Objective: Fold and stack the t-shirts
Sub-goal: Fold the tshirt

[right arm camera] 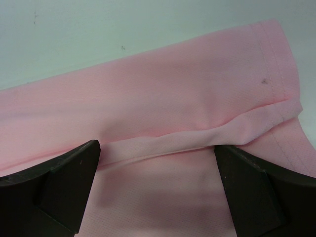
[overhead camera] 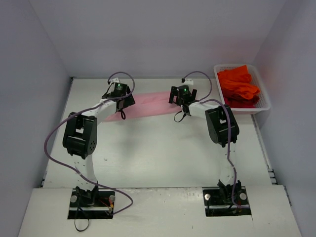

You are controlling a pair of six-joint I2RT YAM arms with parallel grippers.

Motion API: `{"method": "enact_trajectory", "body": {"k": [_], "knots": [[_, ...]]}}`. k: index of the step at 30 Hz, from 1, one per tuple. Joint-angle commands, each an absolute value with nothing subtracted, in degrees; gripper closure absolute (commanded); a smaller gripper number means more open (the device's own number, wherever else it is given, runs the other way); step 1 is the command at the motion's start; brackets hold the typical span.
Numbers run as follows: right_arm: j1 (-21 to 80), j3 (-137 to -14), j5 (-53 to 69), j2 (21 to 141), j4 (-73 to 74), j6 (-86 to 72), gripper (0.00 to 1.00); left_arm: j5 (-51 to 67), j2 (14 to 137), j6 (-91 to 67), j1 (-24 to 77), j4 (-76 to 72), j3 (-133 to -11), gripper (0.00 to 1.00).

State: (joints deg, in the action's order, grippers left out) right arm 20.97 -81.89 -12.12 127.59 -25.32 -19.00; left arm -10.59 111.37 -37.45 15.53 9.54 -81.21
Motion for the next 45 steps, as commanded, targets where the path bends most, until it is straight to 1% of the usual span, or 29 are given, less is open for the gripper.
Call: {"method": "enact_trajectory", "body": {"k": [1,7,21,33,45], "knots": [[20.83,-80.16,-10.72,125.60,-19.25,-20.39,0.00,-11.34,106.35,-39.72,15.99,8.44,-80.69,0.19],[20.83,-79.72,-11.07,124.89,-19.16,-20.04,0.00,-12.21,107.48,-39.55,16.08,8.17,-80.68,0.19],[20.74,-79.37,-11.51,125.95,-19.25,-19.95,0.00,-13.89,111.44,-36.74,14.94,9.23,-86.22,0.18],[20.83,-79.45,-11.78,125.95,-19.25,-19.60,0.00,-13.62,113.29,-37.35,14.24,8.09,-84.38,0.19],[20.66,-78.40,-12.30,125.25,-19.25,-19.34,0.00,-14.33,117.33,-35.95,12.40,8.26,-87.36,0.19]]}}
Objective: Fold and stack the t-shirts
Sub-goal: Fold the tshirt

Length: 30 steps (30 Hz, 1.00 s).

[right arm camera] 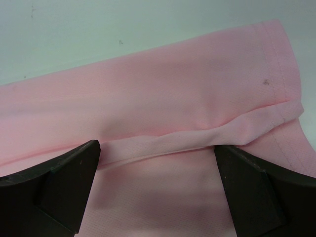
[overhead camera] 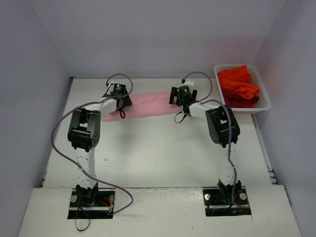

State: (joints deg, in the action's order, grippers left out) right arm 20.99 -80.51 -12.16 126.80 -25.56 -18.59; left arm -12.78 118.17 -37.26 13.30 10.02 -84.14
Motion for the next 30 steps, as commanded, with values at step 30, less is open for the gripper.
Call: {"method": "enact_trajectory", "body": {"k": [30], "knots": [[21.53,-77.43,-11.78,125.69,-19.60,-20.30,0.00,-14.94,119.62,-34.01,11.43,10.37,-93.86,0.19]]}}
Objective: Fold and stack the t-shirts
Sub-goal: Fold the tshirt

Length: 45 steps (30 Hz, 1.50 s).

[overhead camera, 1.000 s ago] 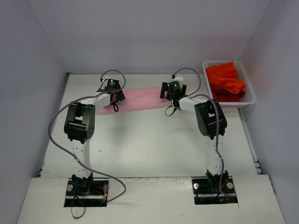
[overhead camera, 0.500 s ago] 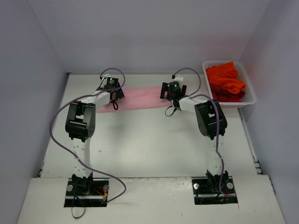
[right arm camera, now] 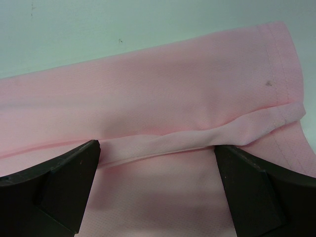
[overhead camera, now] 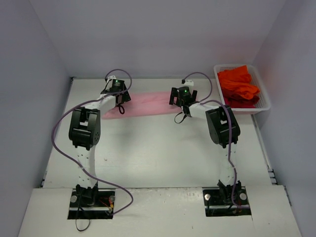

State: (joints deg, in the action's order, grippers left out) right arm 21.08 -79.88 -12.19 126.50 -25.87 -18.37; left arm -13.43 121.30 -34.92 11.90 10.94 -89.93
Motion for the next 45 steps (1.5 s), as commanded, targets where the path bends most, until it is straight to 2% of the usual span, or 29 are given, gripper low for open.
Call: {"method": "enact_trajectory", "body": {"k": [1,24,45], "knots": [[21.53,-76.82,-11.78,125.16,-19.60,-20.30,0.00,-14.94,119.88,-34.01,11.43,10.37,-94.30,0.19],[26.54,-68.56,-14.33,120.94,-20.83,-24.34,0.00,-13.80,124.45,-35.42,11.51,8.88,-96.50,0.19],[30.50,-58.80,-16.87,112.24,-19.34,-28.47,0.00,-14.68,126.47,-34.19,11.43,9.23,-98.35,0.18]]}}
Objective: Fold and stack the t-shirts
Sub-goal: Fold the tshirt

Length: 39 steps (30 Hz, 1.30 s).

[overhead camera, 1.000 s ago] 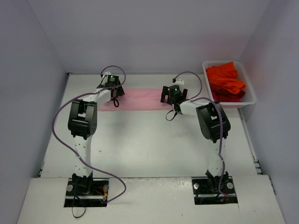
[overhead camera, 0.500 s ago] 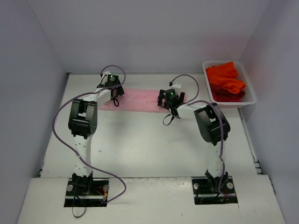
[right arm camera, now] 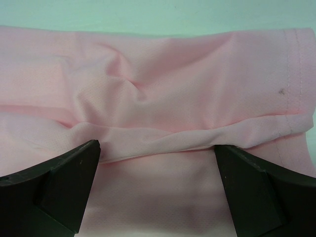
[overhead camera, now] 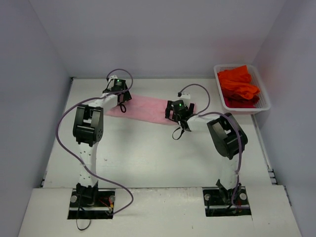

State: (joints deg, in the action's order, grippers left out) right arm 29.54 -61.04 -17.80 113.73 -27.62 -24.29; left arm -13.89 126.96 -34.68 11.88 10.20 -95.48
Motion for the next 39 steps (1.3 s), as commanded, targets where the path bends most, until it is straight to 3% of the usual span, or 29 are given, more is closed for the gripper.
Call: {"method": "enact_trajectory", "body": {"k": [1,17,39], "knots": [[30.85,-58.45,-17.31,111.89,-18.99,-28.65,0.00,-14.76,126.47,-34.10,11.43,9.23,-98.35,0.19],[36.65,-53.97,-21.97,102.40,-14.94,-31.90,0.00,-15.38,126.56,-33.31,11.43,9.23,-97.82,0.18],[43.59,-50.01,-23.99,98.61,-12.66,-35.42,0.00,-12.83,131.39,-34.54,11.95,9.76,-102.66,0.19]]}}
